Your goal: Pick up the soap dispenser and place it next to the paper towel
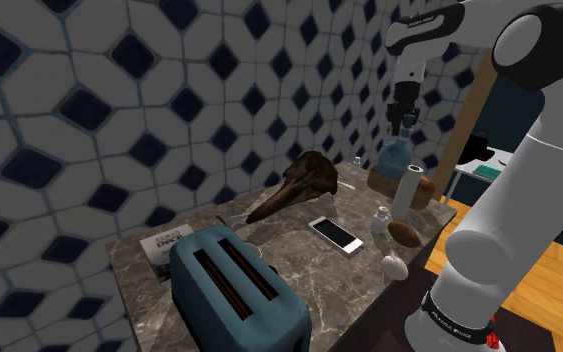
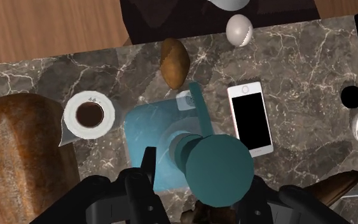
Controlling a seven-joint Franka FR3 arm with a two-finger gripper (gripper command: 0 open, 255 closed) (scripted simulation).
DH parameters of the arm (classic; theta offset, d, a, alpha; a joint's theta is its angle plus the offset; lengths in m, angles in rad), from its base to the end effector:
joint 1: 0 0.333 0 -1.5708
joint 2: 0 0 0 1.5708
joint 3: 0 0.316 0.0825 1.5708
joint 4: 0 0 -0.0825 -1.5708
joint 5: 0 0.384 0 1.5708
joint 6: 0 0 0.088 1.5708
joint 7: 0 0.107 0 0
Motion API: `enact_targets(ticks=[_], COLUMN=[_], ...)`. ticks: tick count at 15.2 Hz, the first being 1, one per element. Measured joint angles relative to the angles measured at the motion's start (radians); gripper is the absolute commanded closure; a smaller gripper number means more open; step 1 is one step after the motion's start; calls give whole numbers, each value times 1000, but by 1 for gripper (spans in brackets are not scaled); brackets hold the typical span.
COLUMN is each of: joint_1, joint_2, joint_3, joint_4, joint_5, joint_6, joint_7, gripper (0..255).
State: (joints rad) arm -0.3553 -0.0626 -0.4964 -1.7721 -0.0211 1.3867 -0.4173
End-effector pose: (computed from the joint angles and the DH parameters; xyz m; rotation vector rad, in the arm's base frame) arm 0.3265 -0.3860 0.5488 -2.8478 0.6204 0.3841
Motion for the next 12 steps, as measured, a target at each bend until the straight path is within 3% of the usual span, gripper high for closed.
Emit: enact_targets(ticks=[12], joint_1=[-1], joint_2=[2], joint_3=[-2], joint_4=[-161], joint_5=[0], joint_6=[163], joint_7=[0], gripper=[255])
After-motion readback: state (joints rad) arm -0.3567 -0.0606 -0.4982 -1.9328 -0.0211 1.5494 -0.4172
